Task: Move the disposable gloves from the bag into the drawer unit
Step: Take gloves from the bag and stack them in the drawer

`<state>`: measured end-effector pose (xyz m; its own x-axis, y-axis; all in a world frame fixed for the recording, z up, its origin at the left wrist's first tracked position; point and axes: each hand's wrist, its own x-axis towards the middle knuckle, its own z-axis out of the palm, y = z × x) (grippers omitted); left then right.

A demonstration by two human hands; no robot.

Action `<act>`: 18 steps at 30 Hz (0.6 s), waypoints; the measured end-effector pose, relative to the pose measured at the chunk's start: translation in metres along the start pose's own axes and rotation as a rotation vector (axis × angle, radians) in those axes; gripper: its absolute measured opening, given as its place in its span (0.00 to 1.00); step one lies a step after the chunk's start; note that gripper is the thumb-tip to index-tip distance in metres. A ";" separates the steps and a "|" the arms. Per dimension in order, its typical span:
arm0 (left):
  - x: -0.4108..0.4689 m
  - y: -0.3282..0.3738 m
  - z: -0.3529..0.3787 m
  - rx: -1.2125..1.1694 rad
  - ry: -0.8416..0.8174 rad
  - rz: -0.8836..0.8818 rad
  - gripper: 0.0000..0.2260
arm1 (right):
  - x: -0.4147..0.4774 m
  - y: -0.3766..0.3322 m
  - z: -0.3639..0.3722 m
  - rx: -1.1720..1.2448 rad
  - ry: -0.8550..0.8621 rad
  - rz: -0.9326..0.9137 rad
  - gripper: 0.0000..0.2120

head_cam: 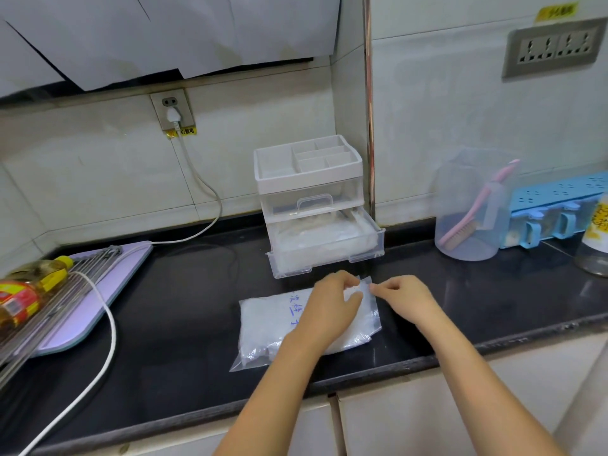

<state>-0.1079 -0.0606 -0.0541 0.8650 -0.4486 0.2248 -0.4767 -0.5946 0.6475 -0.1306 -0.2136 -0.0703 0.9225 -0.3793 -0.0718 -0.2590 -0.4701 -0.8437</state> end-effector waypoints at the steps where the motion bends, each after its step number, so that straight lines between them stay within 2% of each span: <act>1: -0.003 -0.002 0.007 0.004 -0.025 0.009 0.13 | 0.000 0.002 0.005 -0.002 0.013 -0.007 0.17; 4: -0.013 -0.003 0.023 -0.004 -0.072 0.040 0.17 | 0.001 0.004 0.017 -0.025 0.062 -0.035 0.09; 10: -0.027 -0.006 0.041 0.017 -0.049 0.063 0.18 | -0.002 0.008 0.016 0.089 0.098 -0.072 0.07; 18: -0.024 -0.013 0.054 0.325 -0.112 0.082 0.21 | -0.008 0.014 0.009 0.242 0.143 -0.055 0.06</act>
<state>-0.1309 -0.0785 -0.1070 0.8076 -0.5637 0.1734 -0.5846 -0.7267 0.3608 -0.1392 -0.2100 -0.0864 0.8789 -0.4754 0.0386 -0.1184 -0.2958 -0.9479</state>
